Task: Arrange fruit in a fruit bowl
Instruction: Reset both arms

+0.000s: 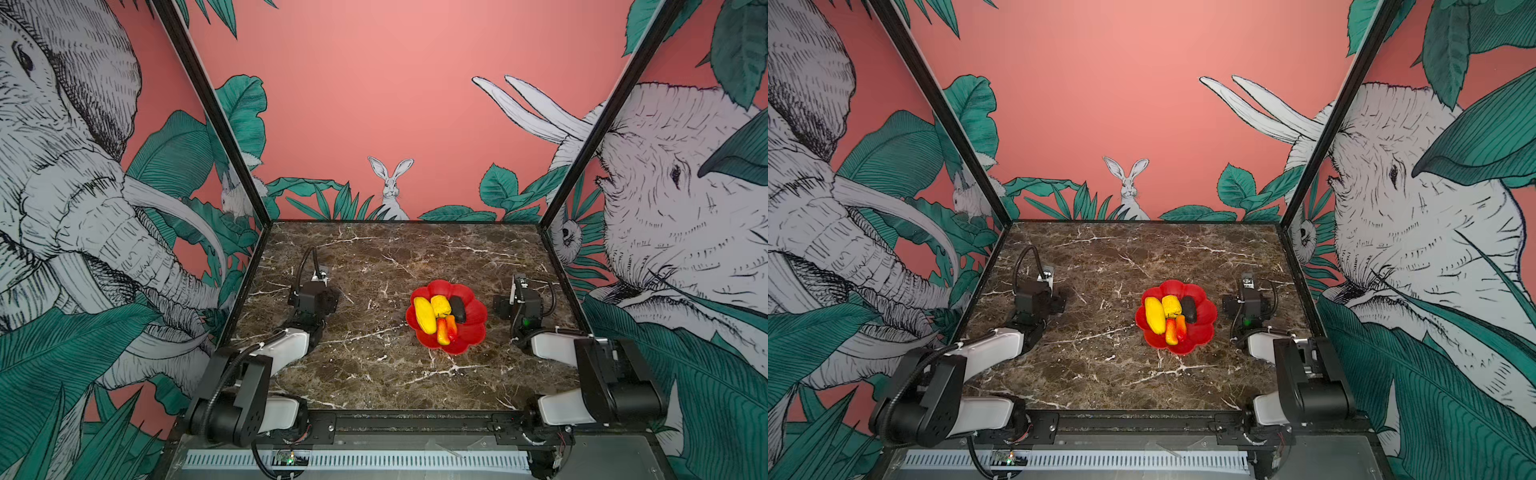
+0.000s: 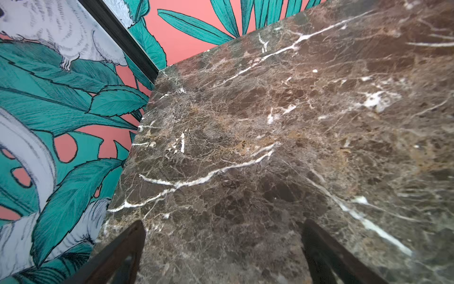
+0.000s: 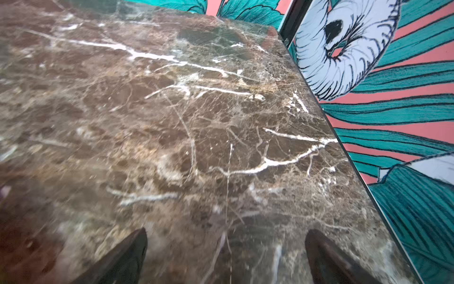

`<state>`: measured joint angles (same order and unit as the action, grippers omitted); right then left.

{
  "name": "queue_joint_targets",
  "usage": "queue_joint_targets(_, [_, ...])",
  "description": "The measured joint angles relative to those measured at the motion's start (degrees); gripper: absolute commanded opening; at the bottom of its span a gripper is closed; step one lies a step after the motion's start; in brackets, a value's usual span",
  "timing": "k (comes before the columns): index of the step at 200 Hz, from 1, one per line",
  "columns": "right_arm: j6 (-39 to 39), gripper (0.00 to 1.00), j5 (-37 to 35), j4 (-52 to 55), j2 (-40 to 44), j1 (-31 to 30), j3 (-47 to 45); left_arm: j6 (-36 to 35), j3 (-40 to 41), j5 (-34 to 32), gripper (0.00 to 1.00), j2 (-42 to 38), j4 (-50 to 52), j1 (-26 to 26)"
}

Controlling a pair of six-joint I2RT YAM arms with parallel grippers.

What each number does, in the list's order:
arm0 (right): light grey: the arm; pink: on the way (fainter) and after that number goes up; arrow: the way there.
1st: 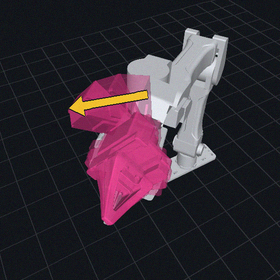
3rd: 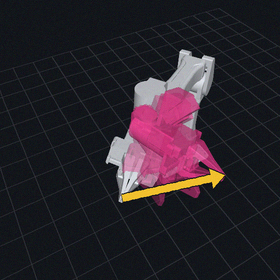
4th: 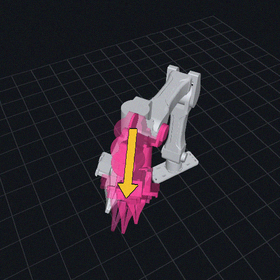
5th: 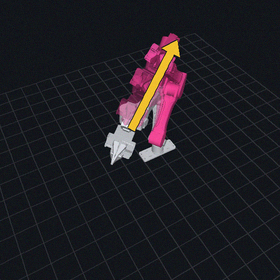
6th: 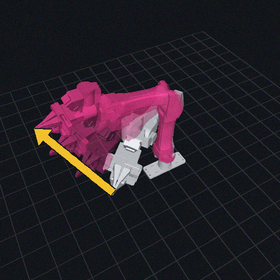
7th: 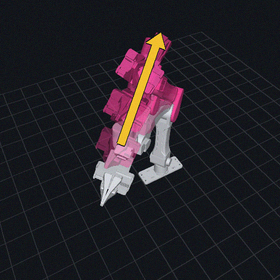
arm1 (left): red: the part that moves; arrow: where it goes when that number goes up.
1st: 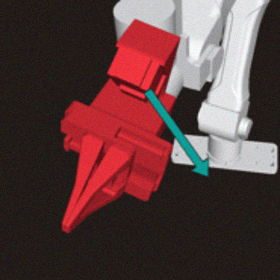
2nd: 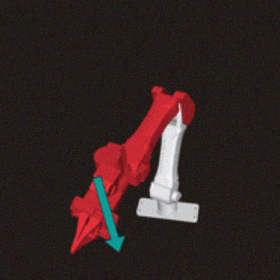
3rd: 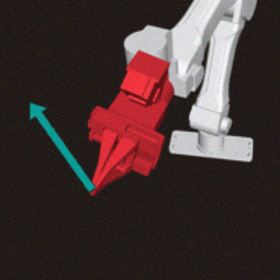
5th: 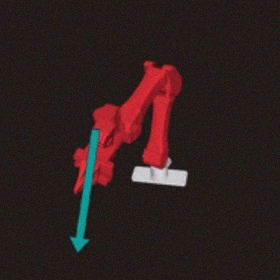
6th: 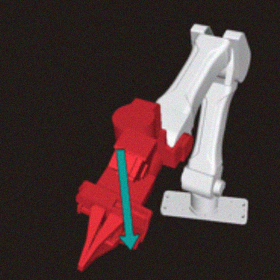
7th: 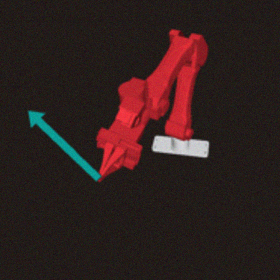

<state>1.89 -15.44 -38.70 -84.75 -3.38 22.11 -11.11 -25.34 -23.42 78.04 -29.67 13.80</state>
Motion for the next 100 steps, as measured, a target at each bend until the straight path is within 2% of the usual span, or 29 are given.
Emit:
queue_joint_targets(11, [0.07, 0.99, 0.59, -5.46, -2.99, 0.63, -0.59, -0.22, 0.15, 0.57, 1.0, 2.27, -3.72, -0.39])
queue_joint_targets(27, [0.26, 0.99, 0.92, -6.95, -3.89, 1.14, -1.29, -0.39, 0.92, 1.62, 1.0, 6.67, -10.91, -1.62])
queue_joint_targets(71, [0.2, 0.99, 1.79, -11.67, -3.98, 1.11, -1.25, 3.08, 0.07, 9.79, 1.0, 10.03, -12.52, -9.57])
queue_joint_targets(100, [0.17, 1.0, 2.27, -12.17, -3.98, 1.11, -1.25, 3.96, 0.83, 13.73, 1.0, 11.37, -16.92, -10.36])
